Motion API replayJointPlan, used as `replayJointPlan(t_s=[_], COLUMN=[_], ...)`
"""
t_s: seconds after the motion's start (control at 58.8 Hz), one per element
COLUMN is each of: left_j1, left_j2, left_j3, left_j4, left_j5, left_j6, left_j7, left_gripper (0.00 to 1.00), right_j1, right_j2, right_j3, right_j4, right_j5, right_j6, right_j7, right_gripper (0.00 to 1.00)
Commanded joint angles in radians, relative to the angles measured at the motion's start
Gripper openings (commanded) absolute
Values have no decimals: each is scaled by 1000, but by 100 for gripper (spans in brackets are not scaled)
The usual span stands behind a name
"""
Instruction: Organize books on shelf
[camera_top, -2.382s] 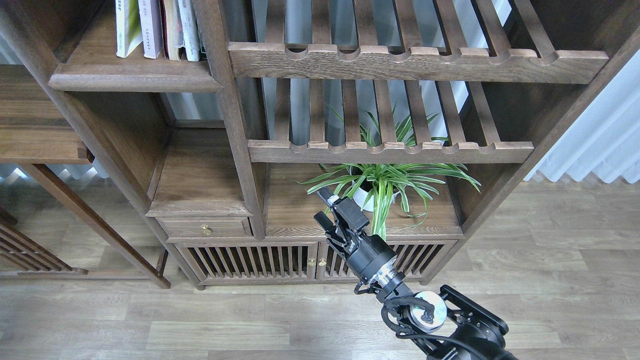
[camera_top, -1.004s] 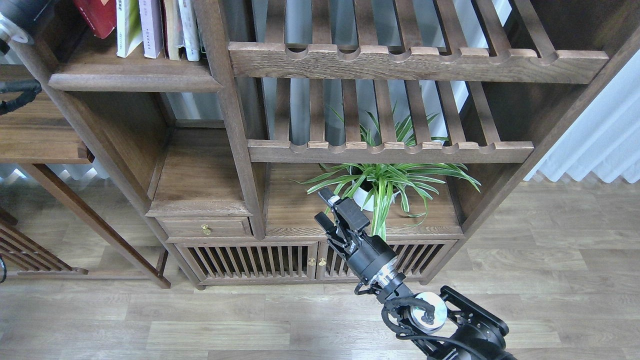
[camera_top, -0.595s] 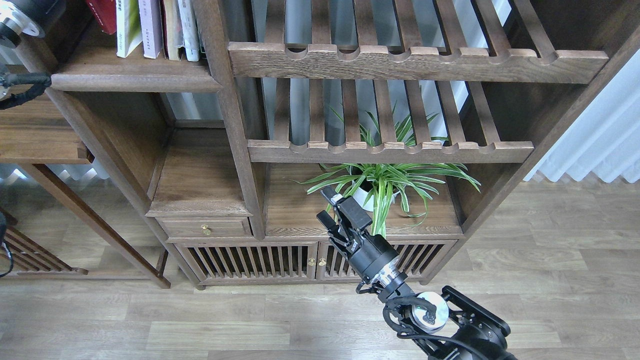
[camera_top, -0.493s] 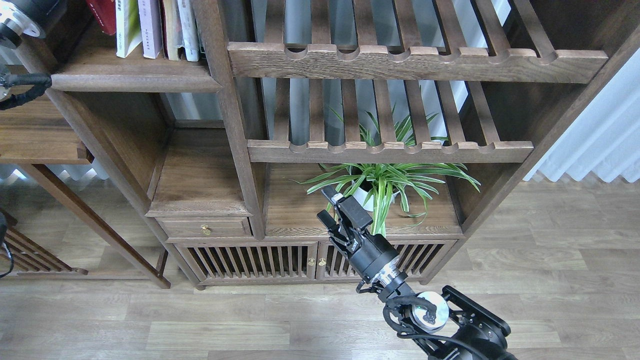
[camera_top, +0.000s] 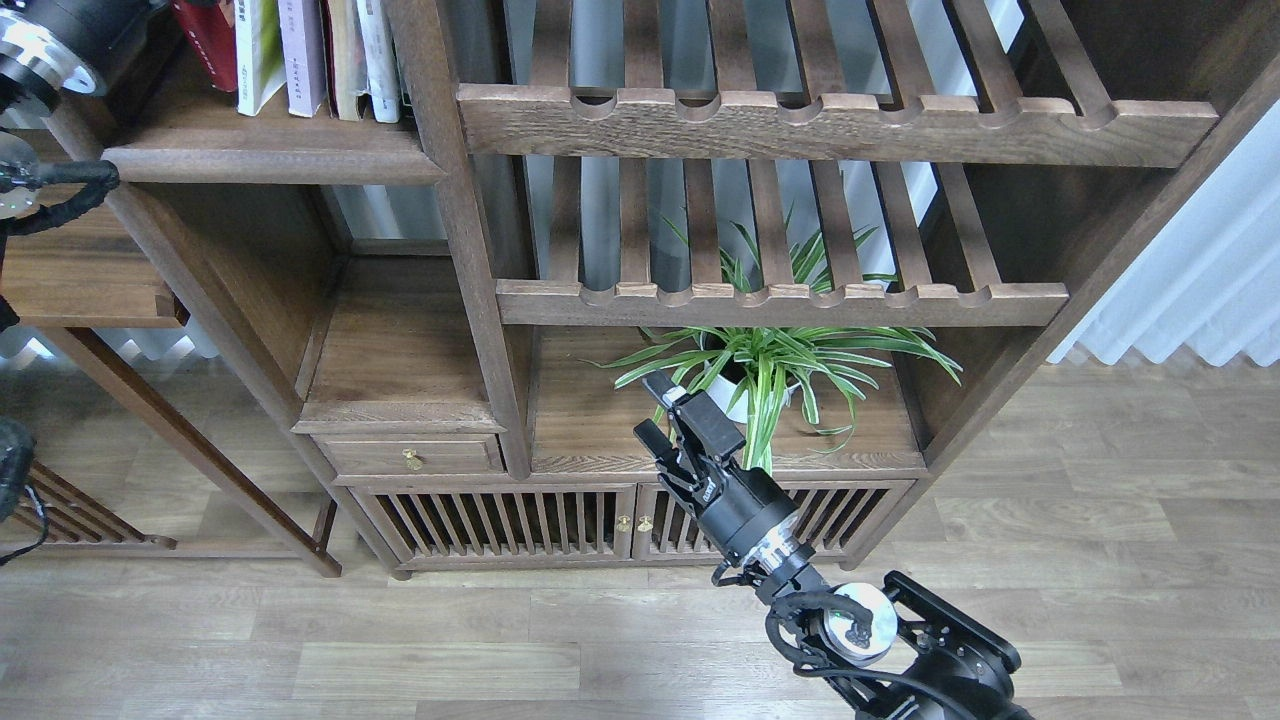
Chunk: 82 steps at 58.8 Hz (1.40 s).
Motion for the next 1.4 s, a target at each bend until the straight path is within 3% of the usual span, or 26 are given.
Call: replayJointPlan(t_s=[0.0, 0.63, 0.749, 1.174, 1.293, 1.378], left_j1=[-1, -10, -6, 4, 10, 10], left_j2=[-5, -12, -10, -13, -10, -4], left_j3=[-2, 1, 3, 6, 9, 9], left_j4=[-1, -26, -26, -44, -46, -49], left_j5=[0, -1, -1, -20, -113, -139], left_j6=[0, 0, 0, 0, 0, 0], left_j7=[4, 12, 15, 12, 18, 18], left_gripper=[11, 41, 51, 59, 70, 71], right_j1=[0, 0, 0, 2, 2, 2], right_j2=[0, 0, 0, 0, 0, 0], right_j3=[0, 0, 0, 2, 3, 3], right_j4=[0, 0, 0, 0, 0, 0], right_j5=[1, 1, 1, -1, 1, 1], right_j6=[0, 0, 0, 0, 0, 0], right_j7=[-1, 1, 1, 1, 1, 1], right_gripper=[98, 98, 98, 98, 98, 98])
